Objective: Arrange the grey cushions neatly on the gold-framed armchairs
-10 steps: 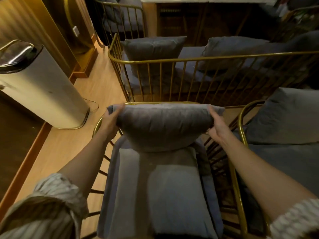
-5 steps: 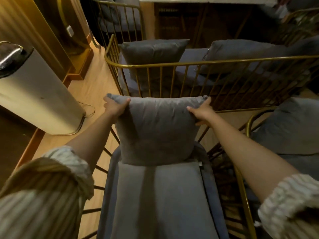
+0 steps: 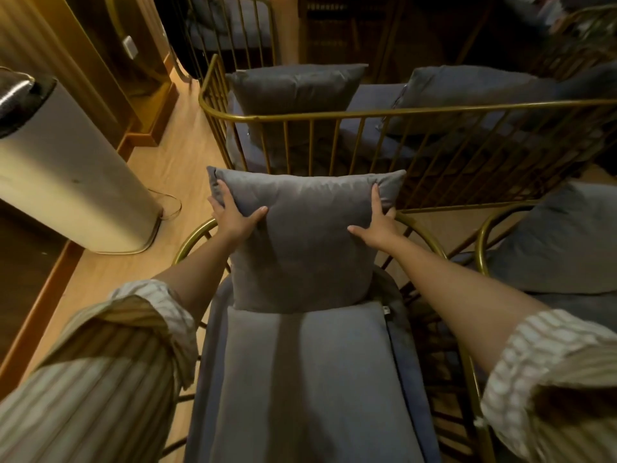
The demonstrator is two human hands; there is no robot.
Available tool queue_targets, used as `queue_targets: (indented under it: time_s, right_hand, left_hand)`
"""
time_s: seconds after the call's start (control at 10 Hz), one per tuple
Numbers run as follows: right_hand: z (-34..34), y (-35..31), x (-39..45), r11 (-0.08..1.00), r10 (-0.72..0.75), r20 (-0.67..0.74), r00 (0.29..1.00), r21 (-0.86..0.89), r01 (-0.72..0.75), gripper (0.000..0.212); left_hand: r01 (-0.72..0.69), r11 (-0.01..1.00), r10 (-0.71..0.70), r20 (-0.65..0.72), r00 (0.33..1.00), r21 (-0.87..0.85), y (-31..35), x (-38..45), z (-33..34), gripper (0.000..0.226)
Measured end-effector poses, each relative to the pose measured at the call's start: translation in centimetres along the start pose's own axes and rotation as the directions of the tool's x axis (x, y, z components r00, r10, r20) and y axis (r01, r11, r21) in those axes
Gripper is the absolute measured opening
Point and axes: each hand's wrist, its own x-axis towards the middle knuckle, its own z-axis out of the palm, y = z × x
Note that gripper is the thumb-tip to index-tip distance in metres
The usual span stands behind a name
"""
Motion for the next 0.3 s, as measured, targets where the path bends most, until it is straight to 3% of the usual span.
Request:
queue_targets:
  time_s: [0.1,0.2,0.3]
  right_hand:
    - [-0.7,1.0,-1.2,0.999,-0.038,0.038,0.999,-0.034,0.039,0.099]
    - [-1.8,2.3,-2.6,0.997,-0.04,0.085,0.996,-0.063,0.045,0.094]
    - [-2.9,3.7,-3.9,0.995,-0.076,0.103,0.992,-0.063,0.083,0.091]
  left_hand:
    - [-0.061,0.998,0.059,0.076,0.995,0.022,-1.1,-1.7,-0.7,0.112]
    - [-0.054,0.998,0.044,0.2,0.979,0.045,-2.2,-4.2,-0.6,0.109]
    - [0.003,0.997,-0.021,0.239,0.971,0.075,-3.0,-6.5,0.9,0.101]
